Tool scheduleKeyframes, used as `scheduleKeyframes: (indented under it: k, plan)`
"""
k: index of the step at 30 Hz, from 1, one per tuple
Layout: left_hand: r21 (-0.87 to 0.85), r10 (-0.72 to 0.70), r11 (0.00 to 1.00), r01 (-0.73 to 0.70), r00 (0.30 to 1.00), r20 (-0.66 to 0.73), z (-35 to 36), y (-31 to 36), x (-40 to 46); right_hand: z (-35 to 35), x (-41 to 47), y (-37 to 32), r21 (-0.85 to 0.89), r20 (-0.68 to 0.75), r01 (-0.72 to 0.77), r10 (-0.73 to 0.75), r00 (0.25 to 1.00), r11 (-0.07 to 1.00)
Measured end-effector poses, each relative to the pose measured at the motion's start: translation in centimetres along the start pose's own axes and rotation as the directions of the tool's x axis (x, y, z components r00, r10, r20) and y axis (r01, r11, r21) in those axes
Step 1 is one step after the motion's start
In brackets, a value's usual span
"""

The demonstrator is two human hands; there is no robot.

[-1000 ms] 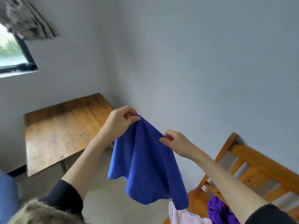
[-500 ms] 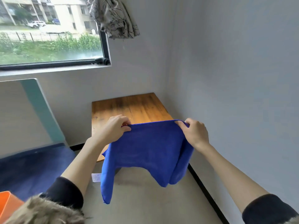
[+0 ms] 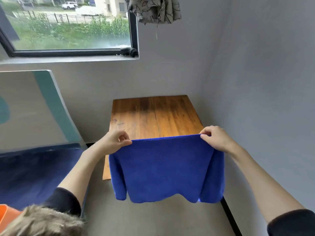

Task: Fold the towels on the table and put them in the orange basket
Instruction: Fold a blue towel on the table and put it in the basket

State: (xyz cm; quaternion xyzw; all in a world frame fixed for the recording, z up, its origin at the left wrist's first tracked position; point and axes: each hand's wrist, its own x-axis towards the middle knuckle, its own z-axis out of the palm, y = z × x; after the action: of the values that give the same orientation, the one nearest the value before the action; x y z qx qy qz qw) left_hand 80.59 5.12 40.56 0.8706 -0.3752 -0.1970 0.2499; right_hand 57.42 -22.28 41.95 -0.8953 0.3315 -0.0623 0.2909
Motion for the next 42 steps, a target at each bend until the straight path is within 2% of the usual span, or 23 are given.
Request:
scheduleKeyframes:
  k: [3, 8, 10, 13, 15, 17, 20, 26, 30, 34, 37, 42]
  plan:
    - [0.065, -0.063, 0.996, 0.063, 0.998, -0.006, 0.7, -0.8, 3.5, 1.2, 4.3, 0.9, -0.012, -0.083, -0.045, 0.044, 0.996, 0.999]
    - [0.203, -0.123, 0.965, 0.167, 0.969, -0.214, 1.8, -1.6, 8.4, 3.6, 10.7, 1.4, -0.091, -0.246, -0.132, 0.107, 0.963, 0.987]
    - [0.219, -0.122, 0.962, 0.164, 0.974, -0.192, 1.9, -2.3, 10.8, 4.5, 13.2, 1.4, -0.152, -0.258, -0.151, 0.108, 0.96, 0.977]
    - [0.294, -0.106, 0.949, 0.111, 0.994, -0.035, 1.5, -4.0, 15.4, 6.0, 16.9, 1.6, -0.235, -0.259, -0.188, 0.125, 0.958, 0.954]
    - [0.285, -0.091, 0.956, 0.072, 0.994, 0.053, 1.2, -5.4, 18.7, 7.0, 19.5, 1.6, -0.259, -0.25, -0.211, 0.145, 0.957, 0.943]
    - [0.252, -0.07, 0.967, 0.047, 0.994, 0.085, 1.4, -6.7, 21.8, 8.0, 21.9, 1.7, -0.293, -0.239, -0.225, 0.157, 0.958, 0.929]
    - [0.224, -0.061, 0.973, 0.045, 0.996, 0.067, 2.2, -8.2, 25.8, 9.4, 25.1, 2.0, -0.339, -0.235, -0.234, 0.159, 0.959, 0.911]
    - [0.291, -0.056, 0.954, 0.068, 0.997, -0.048, 4.0, -9.9, 33.0, 11.7, 31.9, 3.2, -0.371, -0.23, -0.242, 0.163, 0.959, 0.897]
    - [0.24, -0.042, 0.969, 0.063, 0.995, -0.094, 5.3, -10.7, 37.0, 13.3, 36.1, 4.8, -0.38, -0.24, -0.243, 0.158, 0.958, 0.892]
    - [0.183, -0.074, 0.979, 0.085, 0.995, -0.067, 7.4, -13.0, 37.6, 16.2, 37.9, 6.2, -0.364, -0.135, -0.211, 0.173, 0.976, 0.907]
    - [0.158, -0.177, 0.972, 0.175, 0.984, 0.004, 9.6, -15.6, 35.7, 19.9, 37.4, 6.4, -0.352, 0.036, -0.126, 0.148, 0.988, 0.927]
    - [0.101, -0.314, 0.944, 0.314, 0.949, -0.023, 12.4, -19.4, 32.7, 26.8, 35.8, 4.8, -0.319, 0.295, -0.003, 0.103, 0.95, 0.948]
